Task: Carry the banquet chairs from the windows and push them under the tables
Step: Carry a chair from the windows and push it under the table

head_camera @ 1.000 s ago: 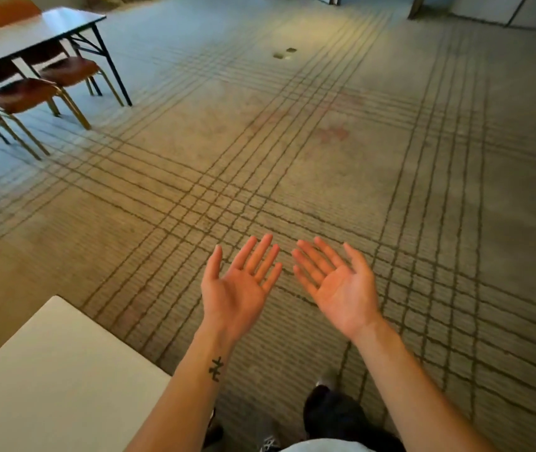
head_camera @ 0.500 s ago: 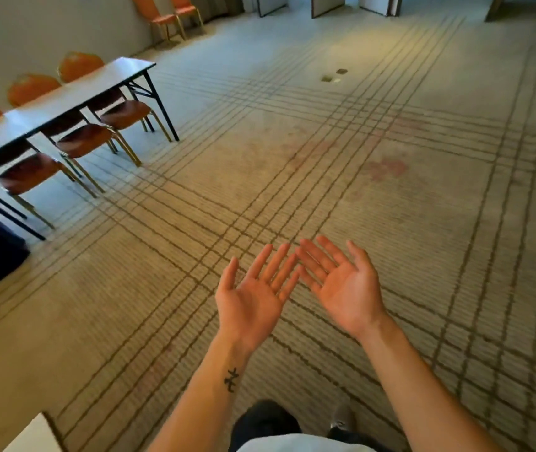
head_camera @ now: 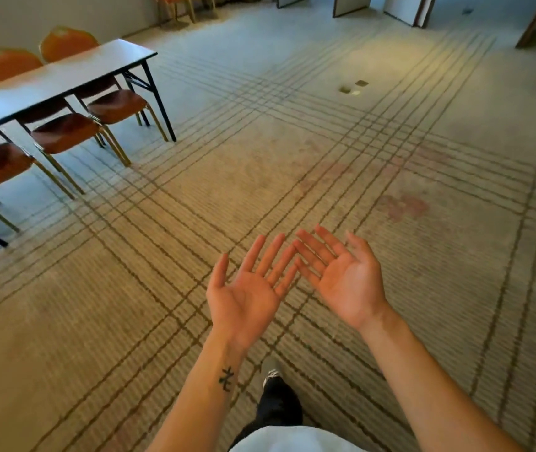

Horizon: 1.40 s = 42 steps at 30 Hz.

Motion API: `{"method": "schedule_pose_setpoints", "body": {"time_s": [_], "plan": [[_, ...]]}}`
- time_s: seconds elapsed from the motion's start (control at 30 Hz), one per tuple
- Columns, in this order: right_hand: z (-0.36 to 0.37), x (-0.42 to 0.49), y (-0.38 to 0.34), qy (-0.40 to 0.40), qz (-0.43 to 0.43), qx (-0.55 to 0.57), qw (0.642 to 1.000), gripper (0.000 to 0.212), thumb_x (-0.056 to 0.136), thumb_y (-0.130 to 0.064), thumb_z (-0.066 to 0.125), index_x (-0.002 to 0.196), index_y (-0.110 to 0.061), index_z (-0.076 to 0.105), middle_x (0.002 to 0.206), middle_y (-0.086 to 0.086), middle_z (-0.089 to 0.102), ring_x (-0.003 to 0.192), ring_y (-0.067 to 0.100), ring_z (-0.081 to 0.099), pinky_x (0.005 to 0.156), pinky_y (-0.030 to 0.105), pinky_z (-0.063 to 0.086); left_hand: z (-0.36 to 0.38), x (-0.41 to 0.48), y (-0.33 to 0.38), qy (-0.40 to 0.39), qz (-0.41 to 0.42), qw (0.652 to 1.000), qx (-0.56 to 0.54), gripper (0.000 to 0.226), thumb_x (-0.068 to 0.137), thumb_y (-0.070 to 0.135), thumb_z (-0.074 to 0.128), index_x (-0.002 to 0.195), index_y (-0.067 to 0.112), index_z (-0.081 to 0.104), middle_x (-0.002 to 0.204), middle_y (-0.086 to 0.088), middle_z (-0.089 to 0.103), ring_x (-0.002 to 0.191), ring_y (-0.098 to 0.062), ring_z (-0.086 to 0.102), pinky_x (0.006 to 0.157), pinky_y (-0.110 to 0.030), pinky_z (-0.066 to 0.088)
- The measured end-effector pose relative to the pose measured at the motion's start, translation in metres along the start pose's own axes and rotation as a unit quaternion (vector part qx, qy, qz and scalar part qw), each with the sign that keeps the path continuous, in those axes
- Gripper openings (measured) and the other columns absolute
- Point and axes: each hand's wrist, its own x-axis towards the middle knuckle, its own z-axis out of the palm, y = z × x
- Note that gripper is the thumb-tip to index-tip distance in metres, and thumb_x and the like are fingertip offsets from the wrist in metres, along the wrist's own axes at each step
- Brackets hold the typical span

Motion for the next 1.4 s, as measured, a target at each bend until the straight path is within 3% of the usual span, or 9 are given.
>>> {"method": "schedule_pose_setpoints", "body": {"time_s": [0.4,0.9,1.07,1.4], "plan": [[0.088,0.213,-0.091,-0.009,-0.025,0.022,0.999,0.057,0.103,-0.044,0.045,0.148,-0.009,0.048,0.143,0.017,0.059,0.134,0.034,0.056,0.118,0.051,0.035,0.085,0.216,0.125,-0.054,-0.018,0.998,0.003,0.069,0.104,0.051,0.042,0.156,0.005,0.035,0.155,-0.029,0.042,0.144,-0.049,0.038,0.125,-0.057,0.019],[0.119,0.542,-0.248,-0.032,0.013,0.031,0.999,0.055,0.103,-0.043,0.044,0.147,-0.009,0.05,0.141,0.017,0.061,0.132,0.033,0.058,0.115,0.051,0.039,0.196,0.532,0.198,-0.038,0.042,0.998,-0.016,0.076,0.101,0.059,0.042,0.155,0.005,0.037,0.154,-0.029,0.043,0.144,-0.049,0.04,0.126,-0.057,0.018],[0.134,0.633,-0.297,-0.03,0.042,0.025,0.998,0.056,0.103,-0.043,0.044,0.148,-0.009,0.049,0.142,0.019,0.06,0.133,0.037,0.057,0.119,0.054,0.033,0.224,0.624,0.226,-0.019,0.063,0.998,-0.007,0.077,0.101,0.06,0.04,0.154,0.005,0.038,0.154,-0.028,0.044,0.143,-0.049,0.04,0.126,-0.057,0.017],[0.182,0.876,-0.351,0.007,0.061,-0.007,0.998,0.056,0.103,-0.041,0.046,0.147,-0.007,0.049,0.142,0.022,0.059,0.132,0.039,0.057,0.114,0.054,0.039,0.25,0.864,0.334,0.0,0.067,0.997,0.031,0.077,0.101,0.062,0.036,0.154,0.007,0.038,0.153,-0.027,0.046,0.141,-0.046,0.045,0.125,-0.056,0.019]]}}
